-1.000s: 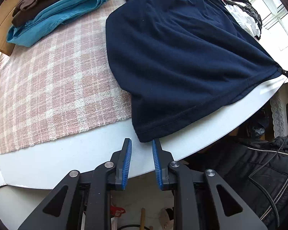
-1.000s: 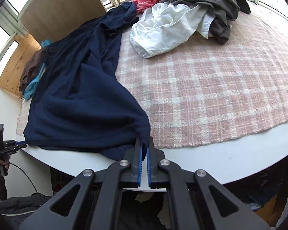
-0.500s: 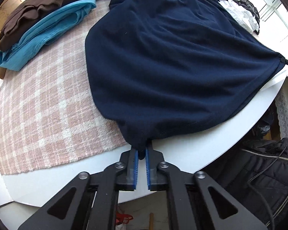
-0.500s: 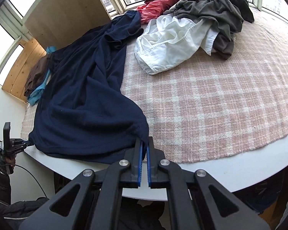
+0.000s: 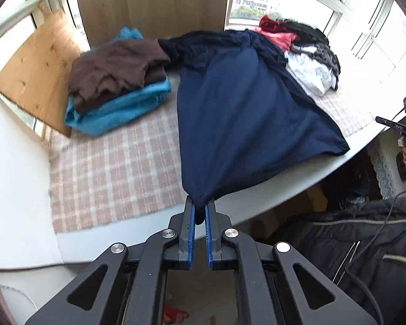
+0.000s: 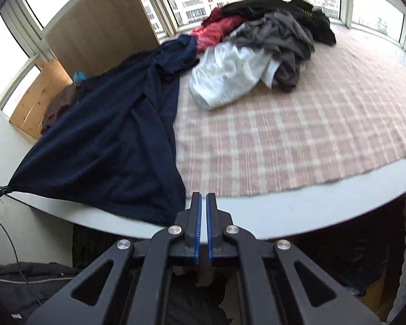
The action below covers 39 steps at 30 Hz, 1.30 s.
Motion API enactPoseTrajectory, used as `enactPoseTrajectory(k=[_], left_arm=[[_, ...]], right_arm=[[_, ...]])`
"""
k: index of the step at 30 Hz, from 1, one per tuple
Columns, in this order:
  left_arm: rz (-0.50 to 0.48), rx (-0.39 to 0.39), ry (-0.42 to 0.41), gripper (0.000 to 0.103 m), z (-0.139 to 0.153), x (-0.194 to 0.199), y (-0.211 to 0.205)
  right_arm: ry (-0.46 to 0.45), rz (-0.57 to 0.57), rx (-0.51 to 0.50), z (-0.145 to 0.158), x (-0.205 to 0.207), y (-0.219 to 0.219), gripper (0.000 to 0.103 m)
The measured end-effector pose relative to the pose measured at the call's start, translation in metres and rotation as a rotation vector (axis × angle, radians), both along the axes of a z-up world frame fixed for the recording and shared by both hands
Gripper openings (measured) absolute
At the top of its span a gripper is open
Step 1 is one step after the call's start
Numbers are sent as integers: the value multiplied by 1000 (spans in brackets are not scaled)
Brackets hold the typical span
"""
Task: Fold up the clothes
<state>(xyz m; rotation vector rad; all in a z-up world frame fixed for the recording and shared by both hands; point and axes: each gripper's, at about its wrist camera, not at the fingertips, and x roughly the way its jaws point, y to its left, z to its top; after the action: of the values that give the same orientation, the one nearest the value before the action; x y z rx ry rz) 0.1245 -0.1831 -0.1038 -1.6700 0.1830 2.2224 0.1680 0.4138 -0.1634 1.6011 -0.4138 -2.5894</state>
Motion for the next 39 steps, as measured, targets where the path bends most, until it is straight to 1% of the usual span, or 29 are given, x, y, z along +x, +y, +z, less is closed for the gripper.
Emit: enactPoseTrajectory(k=[1, 3, 4, 5, 6, 7, 9, 10, 13, 16, 18, 19, 20, 21, 24, 26, 28, 29, 30, 31, 32, 34, 35, 37, 39], left_arm=[[18, -4, -48, 6, -19, 3, -5], [47, -16, -104, 6, -52, -1, -13], [54, -15, -120, 6, -64, -4, -16], [55, -17, -130, 6, -71, -8, -17], [56, -21, -135, 6, -76, -13, -17], [59, -16, -136, 6, -79, -18, -17], [54, 3, -133, 6, -77, -23, -16], [46, 6, -130, 6, -76, -24, -14], [15, -8, -119, 6, -68, -25, -9], [6, -12, -107, 6, -60, -25, -10], [4, -13, -100, 6, -56, -26, -11], [1, -15, -97, 6, -55, -26, -12], [-1, -13, -92, 6, -56, -29, -13], [-3, -9, -87, 6, -58, -31, -13], [-10, -16, -49, 6, -48, -32, -10], [-11, -2, -6, 6, -29, -26, -9], [-29, 30, 11, 6, -18, -16, -6], [-40, 48, 16, 6, -13, -11, -5], [-50, 66, 21, 6, -8, -5, -3], [-65, 80, -3, 6, -15, -1, 2], [-81, 93, -43, 6, -28, 2, 7], [-111, 74, -118, 6, -61, 7, 17], [-126, 60, -156, 6, -79, 9, 22], [-132, 40, -208, 6, -104, 10, 22], [-127, 31, -209, 6, -104, 7, 17]], right_arm=[[-20, 8, -7, -13, 1, -3, 4], [-46, 98, -5, -34, -6, -21, 4], [-52, 144, 19, -41, -10, -33, 8], [-57, 192, 44, -48, -13, -44, 17], [-59, 241, 70, -54, -16, -55, 23], [-65, 266, 91, -60, -18, -63, 29], [-75, 311, 127, -71, -23, -77, 29], [-77, 316, 115, -74, -24, -80, 29], [-110, 299, 89, -86, -34, -85, 29], [-127, 282, 125, -96, -40, -87, 29], [-136, 263, 118, -98, -43, -85, 27], [-144, 254, 105, -99, -45, -83, 12], [-157, 256, 85, -98, -47, -82, 6], [-165, 259, 69, -96, -48, -80, 6], [-127, 277, 51, -61, -44, -75, 5], [-45, 232, 55, -11, -32, -57, 5], [46, 166, 68, 40, -16, -35, 5], [75, 120, 89, 53, -10, -25, 5], [50, 91, 100, 48, -7, -20, 5], [26, 62, 112, 43, -3, -15, 5], [-6, 38, 123, 35, -1, -11, 5], [-119, 30, 138, -3, -1, -12, 5], [-161, 28, 138, -19, -2, -13, 5], [-204, 11, 112, -38, -2, -11, 5], [-198, 11, 113, -36, 1, -12, 5]])
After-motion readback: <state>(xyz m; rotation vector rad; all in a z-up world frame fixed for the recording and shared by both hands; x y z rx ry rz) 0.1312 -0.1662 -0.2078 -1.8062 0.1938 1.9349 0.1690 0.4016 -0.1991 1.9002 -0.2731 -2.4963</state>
